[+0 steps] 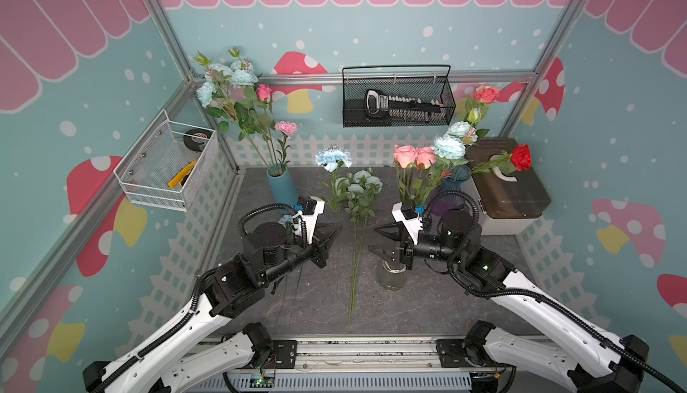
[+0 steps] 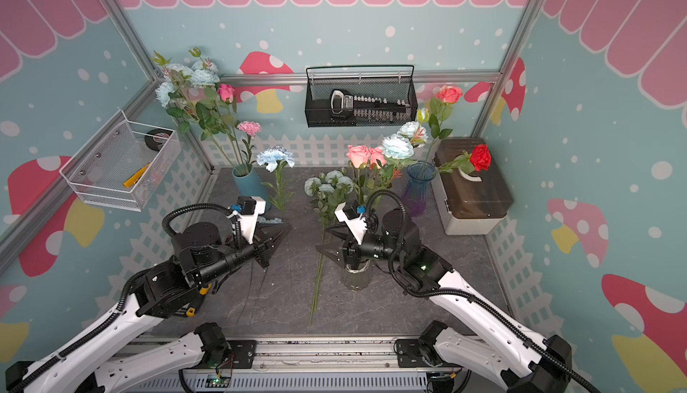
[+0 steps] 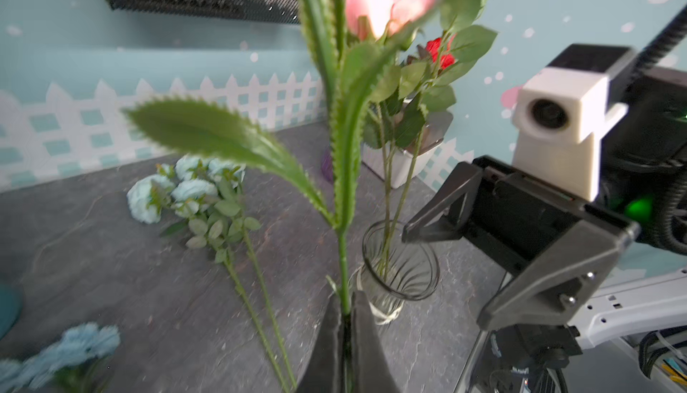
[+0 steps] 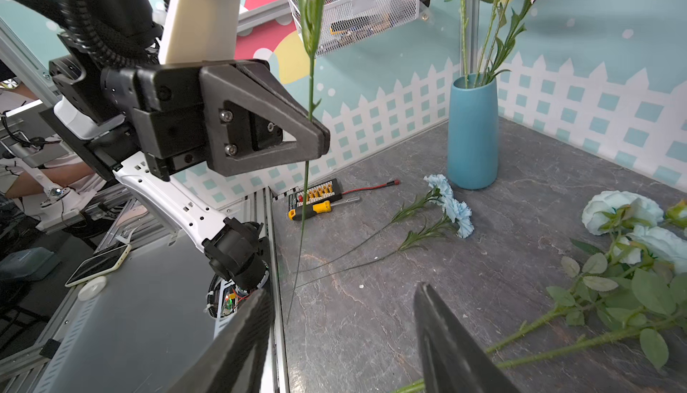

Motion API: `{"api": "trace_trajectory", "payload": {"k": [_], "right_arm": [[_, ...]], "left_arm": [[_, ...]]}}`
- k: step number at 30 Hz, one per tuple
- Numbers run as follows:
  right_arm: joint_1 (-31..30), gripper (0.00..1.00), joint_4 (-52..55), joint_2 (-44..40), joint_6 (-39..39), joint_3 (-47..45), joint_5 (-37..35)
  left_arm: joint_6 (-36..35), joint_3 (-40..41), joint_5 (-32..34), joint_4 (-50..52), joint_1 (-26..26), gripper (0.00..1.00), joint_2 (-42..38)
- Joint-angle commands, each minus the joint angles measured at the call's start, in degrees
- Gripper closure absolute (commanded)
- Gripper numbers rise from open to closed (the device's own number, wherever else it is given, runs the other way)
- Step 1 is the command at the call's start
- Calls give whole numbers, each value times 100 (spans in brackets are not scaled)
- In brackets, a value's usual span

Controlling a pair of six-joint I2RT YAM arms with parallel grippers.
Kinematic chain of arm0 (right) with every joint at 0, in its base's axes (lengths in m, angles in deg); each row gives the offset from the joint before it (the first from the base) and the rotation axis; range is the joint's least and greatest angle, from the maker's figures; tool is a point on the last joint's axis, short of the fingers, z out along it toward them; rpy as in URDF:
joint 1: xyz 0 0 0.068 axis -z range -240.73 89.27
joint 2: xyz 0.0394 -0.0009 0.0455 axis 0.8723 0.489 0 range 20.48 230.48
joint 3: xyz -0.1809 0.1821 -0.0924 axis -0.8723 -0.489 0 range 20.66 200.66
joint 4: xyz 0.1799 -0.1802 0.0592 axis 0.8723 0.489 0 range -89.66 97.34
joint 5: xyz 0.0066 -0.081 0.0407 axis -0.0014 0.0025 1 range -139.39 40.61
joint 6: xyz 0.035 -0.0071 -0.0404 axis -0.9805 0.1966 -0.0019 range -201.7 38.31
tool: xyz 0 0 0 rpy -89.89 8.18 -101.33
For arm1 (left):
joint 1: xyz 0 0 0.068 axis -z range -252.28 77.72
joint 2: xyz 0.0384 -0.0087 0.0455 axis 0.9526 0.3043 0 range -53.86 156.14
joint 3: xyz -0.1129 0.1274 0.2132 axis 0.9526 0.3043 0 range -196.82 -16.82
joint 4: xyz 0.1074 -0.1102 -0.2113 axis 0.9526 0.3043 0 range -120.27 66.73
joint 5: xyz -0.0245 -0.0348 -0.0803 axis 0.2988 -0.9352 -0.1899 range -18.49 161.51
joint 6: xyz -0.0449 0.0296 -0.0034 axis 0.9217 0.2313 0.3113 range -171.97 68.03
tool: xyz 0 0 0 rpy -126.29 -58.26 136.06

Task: Pick out blue flowers from the vase
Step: Place the flower at the center of the board.

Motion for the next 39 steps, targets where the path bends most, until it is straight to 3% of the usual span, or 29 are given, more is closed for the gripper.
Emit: {"api": "trace_trajectory", "payload": {"k": [1,5,12,16,30,39], "right_arm": [[-43,39,-582,3,131,-142,-9],[-43,39,-683,166,153,-199,80],[-52,38,-1157,-110,113,-534,17],[-61,38,-1143,-181,149,-575,8],[-140,37,-1612,-1144,14,-1032,10],[-140,33,-583,-2581,307,-1222,-1249]], "left_arm": [[325,-448,825,1606,-18,100,33],[505,-644,1134,2440,-16,100,218],[633,-593,1252,2849,-314,100,688],[575,-440,632,2720,-738,100,1191],[425,57,-563,2068,-1401,100,2319],[361,240,-984,1758,-1617,100,3126]]}}
